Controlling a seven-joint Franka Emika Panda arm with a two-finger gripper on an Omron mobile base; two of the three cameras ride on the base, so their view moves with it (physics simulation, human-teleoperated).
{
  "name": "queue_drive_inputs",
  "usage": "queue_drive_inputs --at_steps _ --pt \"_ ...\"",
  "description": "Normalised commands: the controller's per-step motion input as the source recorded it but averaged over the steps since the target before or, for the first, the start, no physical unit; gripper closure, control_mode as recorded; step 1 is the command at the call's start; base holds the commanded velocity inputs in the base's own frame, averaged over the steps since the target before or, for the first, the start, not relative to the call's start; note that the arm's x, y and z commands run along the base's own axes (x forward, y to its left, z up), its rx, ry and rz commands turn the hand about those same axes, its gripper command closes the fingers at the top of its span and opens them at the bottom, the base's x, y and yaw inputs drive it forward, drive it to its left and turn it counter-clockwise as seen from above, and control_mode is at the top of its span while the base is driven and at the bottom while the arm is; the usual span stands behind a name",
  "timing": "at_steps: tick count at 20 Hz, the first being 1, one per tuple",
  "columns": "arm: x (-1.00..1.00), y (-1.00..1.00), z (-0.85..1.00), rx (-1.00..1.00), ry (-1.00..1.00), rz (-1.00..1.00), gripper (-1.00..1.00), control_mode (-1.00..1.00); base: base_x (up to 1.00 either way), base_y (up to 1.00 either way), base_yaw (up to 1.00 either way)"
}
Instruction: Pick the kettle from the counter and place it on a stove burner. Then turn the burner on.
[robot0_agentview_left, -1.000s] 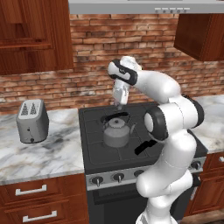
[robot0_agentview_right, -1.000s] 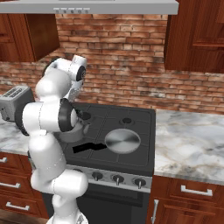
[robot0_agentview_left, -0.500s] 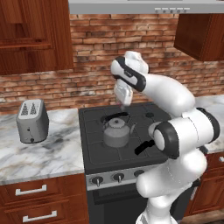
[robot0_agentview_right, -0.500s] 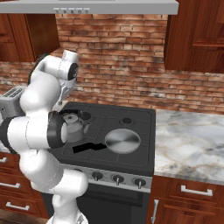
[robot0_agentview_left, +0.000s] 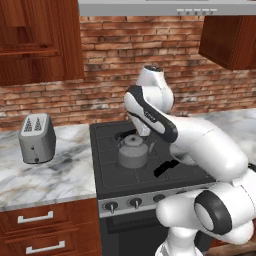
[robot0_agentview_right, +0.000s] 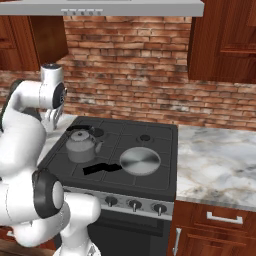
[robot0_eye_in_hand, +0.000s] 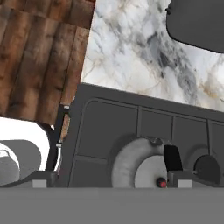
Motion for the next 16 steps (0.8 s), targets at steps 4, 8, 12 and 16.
queue_drive_inputs --at_steps 4,8,12,16 --pt "-0.58 0.33 0.28 -0.08 -0.27 0.14 -1.0 -1.0 0.0 0.0 0.0" --pt "-0.59 0.37 0.15 -0.14 -0.21 0.16 -1.0 -1.0 0.0 0.0 0.0" --pt "-0.49 0.37 0.03 -0.18 -0.17 0.15 -1.0 -1.0 0.0 0.0 0.0" --pt "-0.33 0.38 0.0 -0.22 -0.07 0.14 -1.0 -1.0 0.0 0.0 0.0"
